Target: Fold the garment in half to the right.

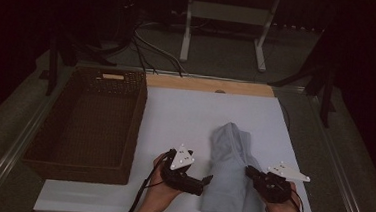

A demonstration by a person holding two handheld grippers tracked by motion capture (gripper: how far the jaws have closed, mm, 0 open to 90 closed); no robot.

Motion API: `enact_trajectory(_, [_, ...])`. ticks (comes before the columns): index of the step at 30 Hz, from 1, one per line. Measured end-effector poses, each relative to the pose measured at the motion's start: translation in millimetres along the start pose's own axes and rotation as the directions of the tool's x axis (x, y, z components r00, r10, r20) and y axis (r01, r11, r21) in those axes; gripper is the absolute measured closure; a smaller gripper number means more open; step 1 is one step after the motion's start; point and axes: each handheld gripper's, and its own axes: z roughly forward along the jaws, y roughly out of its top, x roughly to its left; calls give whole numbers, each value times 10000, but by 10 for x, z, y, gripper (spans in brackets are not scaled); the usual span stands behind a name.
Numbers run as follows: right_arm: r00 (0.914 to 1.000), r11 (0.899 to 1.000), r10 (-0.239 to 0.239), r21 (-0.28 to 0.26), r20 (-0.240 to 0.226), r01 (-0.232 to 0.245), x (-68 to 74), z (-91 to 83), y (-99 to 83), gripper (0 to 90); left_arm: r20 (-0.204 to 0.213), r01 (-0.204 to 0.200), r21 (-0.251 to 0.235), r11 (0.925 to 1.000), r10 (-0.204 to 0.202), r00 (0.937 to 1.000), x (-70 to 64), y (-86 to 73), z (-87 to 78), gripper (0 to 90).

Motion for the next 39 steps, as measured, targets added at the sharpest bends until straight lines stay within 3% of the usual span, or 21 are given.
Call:
enact_trajectory(23, [9972, 9979, 568, -337, 477, -553, -218, -286, -31, 844, -6, 20, -9, 10000, -20, 10000, 0, 0, -2, 35])
enact_trajectory(33, [9938, 9961, 865, -230, 693, -851, -332, -366, -70, 844, 0, 3, 3, 10000, -3, 10000, -6, 0, 9, 35])
enact_trajectory(39, [9897, 9952, 946, 167, 1072, -969, -418, -352, -156, 843, 112, -70, -58, 10000, 71, 9999, -20, 1, 24, 35])
